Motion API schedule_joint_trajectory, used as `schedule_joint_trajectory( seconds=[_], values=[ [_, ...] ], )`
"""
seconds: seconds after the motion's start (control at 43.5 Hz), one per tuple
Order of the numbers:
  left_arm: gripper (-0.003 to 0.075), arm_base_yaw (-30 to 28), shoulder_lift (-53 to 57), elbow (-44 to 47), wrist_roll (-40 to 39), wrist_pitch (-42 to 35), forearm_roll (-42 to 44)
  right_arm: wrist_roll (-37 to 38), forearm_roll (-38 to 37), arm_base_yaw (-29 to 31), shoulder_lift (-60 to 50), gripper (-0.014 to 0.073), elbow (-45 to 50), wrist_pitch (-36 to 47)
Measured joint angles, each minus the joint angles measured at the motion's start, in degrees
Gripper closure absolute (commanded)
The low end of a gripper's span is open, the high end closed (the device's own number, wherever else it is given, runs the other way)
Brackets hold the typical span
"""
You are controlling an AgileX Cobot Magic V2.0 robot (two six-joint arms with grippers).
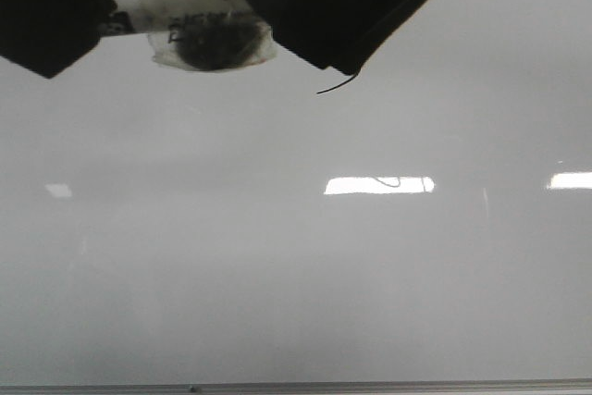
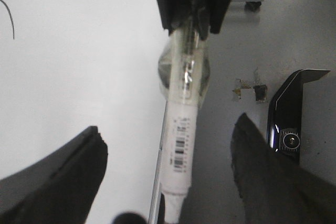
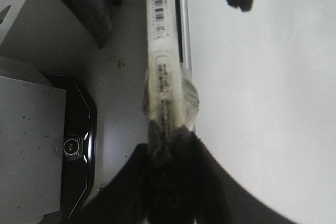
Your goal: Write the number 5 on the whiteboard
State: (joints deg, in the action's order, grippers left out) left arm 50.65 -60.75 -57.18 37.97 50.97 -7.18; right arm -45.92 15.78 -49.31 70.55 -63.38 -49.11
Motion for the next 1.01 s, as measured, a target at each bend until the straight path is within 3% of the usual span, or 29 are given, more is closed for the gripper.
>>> schedule_joint_trajectory(
  seconds=[0.115,0.437,1.011],
  values=[
    [0.0258,0.0,-0.9,0.0,0.2,-0.2,-0.9,0.0,0.0,-0.4,0.0,0.0657,0.0,0.9],
    [0.0459,0.0,-3.1,0.0,0.3,-0.2,-2.5,0.0,0.0,-0.4,0.0,0.0657,0.0,1.0],
    [0.0499,0.0,-3.2,0.0,0.3,-0.3,-2.5,0.0,0.0,-0.4,0.0,0.0657,0.0,0.9]
  ],
)
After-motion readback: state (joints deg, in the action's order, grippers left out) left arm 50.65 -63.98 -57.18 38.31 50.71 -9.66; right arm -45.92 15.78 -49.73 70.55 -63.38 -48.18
